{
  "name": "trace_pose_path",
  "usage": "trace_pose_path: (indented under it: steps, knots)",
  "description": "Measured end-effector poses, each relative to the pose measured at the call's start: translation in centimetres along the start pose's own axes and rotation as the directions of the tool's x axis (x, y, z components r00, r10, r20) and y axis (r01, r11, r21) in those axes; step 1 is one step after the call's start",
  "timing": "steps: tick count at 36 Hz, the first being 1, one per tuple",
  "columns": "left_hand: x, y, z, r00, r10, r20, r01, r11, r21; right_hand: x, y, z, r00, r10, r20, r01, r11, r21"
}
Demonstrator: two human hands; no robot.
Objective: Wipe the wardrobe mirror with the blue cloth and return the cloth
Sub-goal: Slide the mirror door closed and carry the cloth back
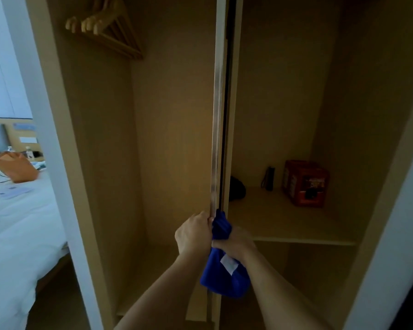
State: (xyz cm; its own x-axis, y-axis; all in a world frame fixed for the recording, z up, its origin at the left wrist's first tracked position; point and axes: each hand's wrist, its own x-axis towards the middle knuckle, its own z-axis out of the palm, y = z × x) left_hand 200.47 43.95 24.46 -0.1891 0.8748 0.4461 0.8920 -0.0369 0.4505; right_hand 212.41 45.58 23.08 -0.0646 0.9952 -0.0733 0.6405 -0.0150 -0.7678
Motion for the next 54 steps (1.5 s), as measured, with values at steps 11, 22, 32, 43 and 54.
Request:
trace_pose_path:
  steps: [11, 22, 32, 43, 54]
  knots:
    - [1.0, 0.2, -0.2, 0.999, 0.012, 0.040, -0.013, 1.000, 0.012, 0.8, -0.6, 0.4, 0.990, 0.010, -0.142, -0.044, 0.970, -0.240]
    - [2.8, 0.0, 1.0, 0.996, -0.038, 0.084, 0.041, 0.999, -0.029, 2.4, -0.7, 1.5, 0.956, 0.051, -0.290, -0.105, 0.979, -0.174]
    - [5.6, -0.2, 2.4, 0.994, -0.065, 0.090, 0.069, 0.997, -0.039, 5.0, -0.5, 1.7, 0.952, 0.054, -0.301, -0.134, 0.958, -0.253]
    - [8.6, -0.2, 3.8, 0.986, -0.101, 0.131, 0.110, 0.992, -0.059, 6.5, -0.1, 1.0, 0.988, -0.108, -0.107, -0.002, 0.693, -0.721]
    - [10.9, -0.3, 4.9, 0.984, -0.107, 0.146, 0.117, 0.991, -0.066, 7.9, -1.7, 1.7, 0.973, -0.147, 0.178, 0.231, 0.612, -0.756]
